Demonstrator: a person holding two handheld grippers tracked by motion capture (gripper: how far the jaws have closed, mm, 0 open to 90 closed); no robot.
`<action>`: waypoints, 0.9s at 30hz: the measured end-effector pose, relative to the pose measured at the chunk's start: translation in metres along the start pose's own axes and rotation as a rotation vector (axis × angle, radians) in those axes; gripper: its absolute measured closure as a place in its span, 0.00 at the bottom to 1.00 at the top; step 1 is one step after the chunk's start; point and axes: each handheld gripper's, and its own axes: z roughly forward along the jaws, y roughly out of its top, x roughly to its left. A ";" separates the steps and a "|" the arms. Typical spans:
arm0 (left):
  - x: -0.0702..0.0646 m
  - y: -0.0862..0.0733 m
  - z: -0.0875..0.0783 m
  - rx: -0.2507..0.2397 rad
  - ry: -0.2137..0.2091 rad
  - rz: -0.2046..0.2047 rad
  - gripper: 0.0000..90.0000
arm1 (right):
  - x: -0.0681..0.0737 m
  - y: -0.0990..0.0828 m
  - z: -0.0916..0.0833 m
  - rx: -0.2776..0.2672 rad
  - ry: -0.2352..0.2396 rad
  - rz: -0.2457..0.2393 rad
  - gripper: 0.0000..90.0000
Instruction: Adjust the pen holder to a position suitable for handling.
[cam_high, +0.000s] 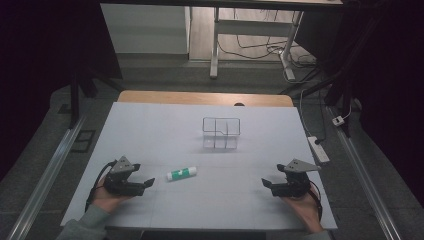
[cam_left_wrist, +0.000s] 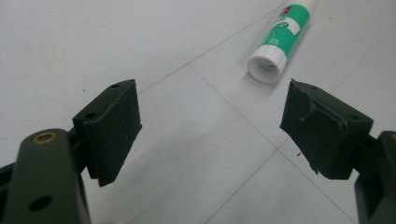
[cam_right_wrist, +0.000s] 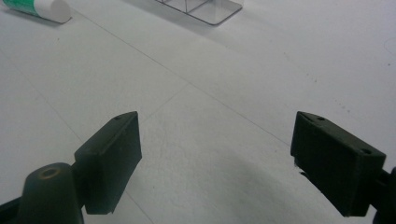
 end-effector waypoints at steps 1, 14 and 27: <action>0.000 0.000 0.000 0.000 0.001 0.002 0.22 | 0.000 0.000 0.000 0.004 -0.002 0.002 0.18; 0.000 0.000 0.001 0.003 0.004 0.009 0.22 | 0.002 0.000 0.001 0.003 -0.005 -0.002 0.18; 0.000 0.000 -0.001 -0.006 0.005 0.012 0.22 | 0.004 0.000 0.002 0.005 0.007 -0.004 0.19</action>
